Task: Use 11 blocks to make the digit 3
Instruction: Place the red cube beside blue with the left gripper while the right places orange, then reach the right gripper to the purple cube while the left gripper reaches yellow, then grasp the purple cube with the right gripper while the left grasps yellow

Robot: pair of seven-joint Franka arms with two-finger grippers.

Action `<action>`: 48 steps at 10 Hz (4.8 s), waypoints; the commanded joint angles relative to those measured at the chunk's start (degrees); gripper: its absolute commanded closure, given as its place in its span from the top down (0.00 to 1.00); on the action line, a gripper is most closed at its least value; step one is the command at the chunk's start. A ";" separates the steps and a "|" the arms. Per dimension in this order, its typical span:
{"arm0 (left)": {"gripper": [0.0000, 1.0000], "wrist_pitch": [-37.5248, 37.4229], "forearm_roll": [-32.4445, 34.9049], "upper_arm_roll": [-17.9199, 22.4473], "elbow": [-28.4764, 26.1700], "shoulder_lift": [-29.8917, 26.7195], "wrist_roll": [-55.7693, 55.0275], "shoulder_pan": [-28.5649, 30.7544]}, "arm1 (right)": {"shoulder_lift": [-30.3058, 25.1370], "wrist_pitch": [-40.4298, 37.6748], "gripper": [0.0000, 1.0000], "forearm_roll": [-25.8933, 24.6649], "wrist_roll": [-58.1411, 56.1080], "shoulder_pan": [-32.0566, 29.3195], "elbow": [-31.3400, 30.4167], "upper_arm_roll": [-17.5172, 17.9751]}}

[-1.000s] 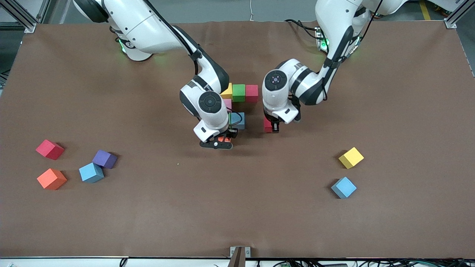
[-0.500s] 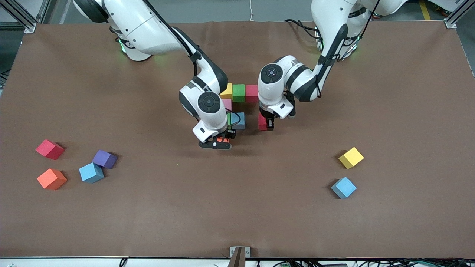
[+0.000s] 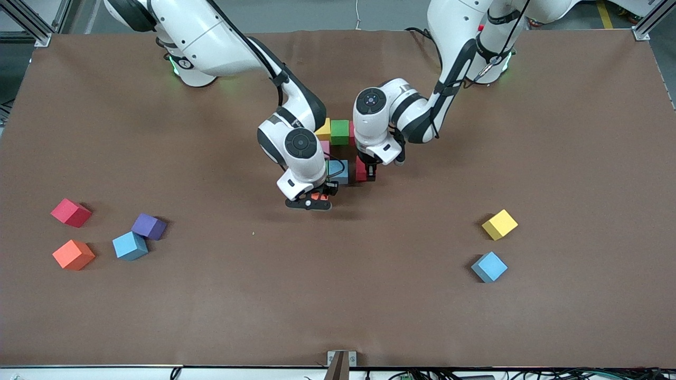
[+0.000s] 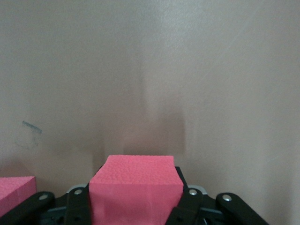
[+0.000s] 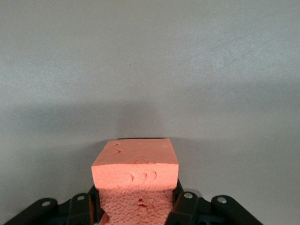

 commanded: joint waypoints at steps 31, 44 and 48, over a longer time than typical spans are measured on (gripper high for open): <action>1.00 -11.44 1.69 0.72 7.21 -5.57 12.45 6.77 | -16.61 1.13 0.99 3.96 -32.86 -43.21 -16.35 -0.01; 1.00 -10.74 2.57 0.02 4.75 -4.62 91.04 40.37 | -15.55 15.62 0.99 4.05 -35.76 -48.50 -25.94 -0.19; 1.00 -4.86 2.21 -4.53 2.90 -2.34 95.54 47.74 | -14.24 22.82 0.99 4.05 -35.15 -49.82 -28.40 -0.19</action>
